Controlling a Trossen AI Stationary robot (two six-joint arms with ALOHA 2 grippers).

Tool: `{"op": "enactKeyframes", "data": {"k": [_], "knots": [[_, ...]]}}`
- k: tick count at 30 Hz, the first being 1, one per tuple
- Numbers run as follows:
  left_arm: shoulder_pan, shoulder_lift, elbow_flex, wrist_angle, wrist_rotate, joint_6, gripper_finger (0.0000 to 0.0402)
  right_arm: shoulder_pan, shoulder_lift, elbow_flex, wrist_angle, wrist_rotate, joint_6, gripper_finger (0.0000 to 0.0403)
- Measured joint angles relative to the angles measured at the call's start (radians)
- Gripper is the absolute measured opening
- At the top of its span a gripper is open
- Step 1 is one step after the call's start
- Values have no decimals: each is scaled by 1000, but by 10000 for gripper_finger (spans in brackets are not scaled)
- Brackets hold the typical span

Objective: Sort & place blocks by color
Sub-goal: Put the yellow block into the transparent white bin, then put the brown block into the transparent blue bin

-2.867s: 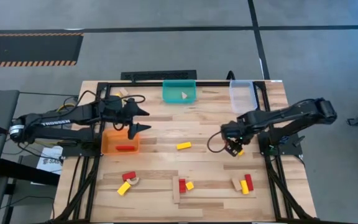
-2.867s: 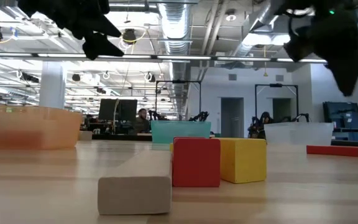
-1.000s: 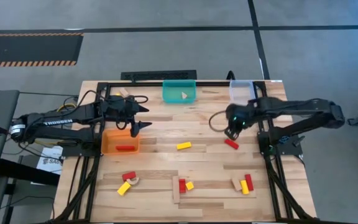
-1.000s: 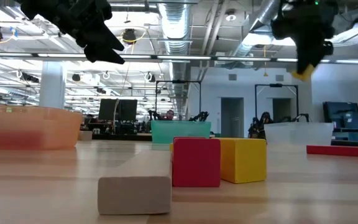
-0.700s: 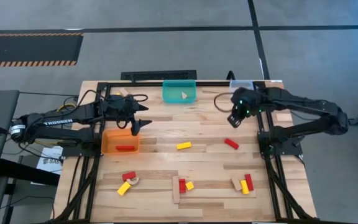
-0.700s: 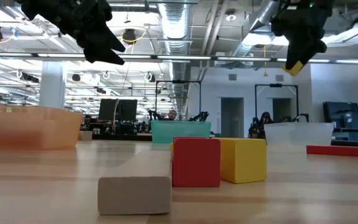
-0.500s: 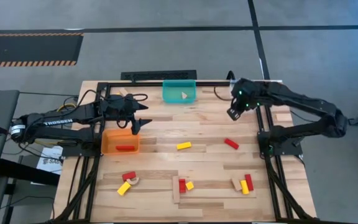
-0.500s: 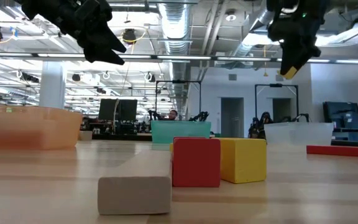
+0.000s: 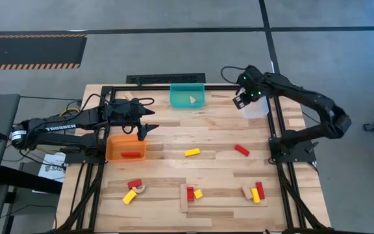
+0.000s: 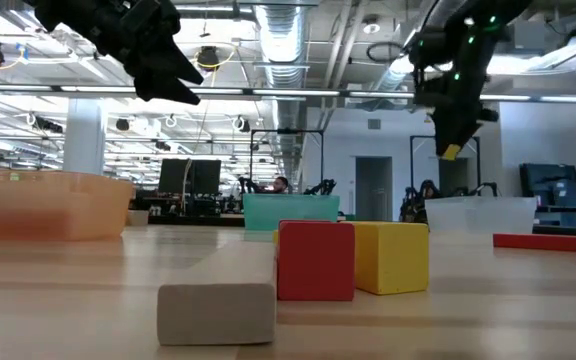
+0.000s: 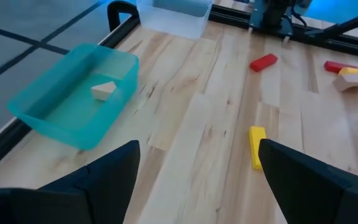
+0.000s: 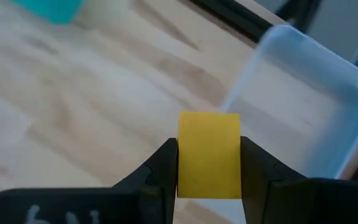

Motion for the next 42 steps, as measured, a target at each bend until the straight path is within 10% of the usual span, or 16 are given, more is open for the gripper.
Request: {"op": "enactKeyframes", "data": {"k": [14,29,42], "knots": [[0,0,0,-13,3,-90,316,-207,242,0,25,146,42,145],[0,0,0,-13,5,-103,316,-232,255,0,-16,126,7,293],[0,0,0,-9,62,165,316,115,-19,0,-193,-26,263,295]]}}
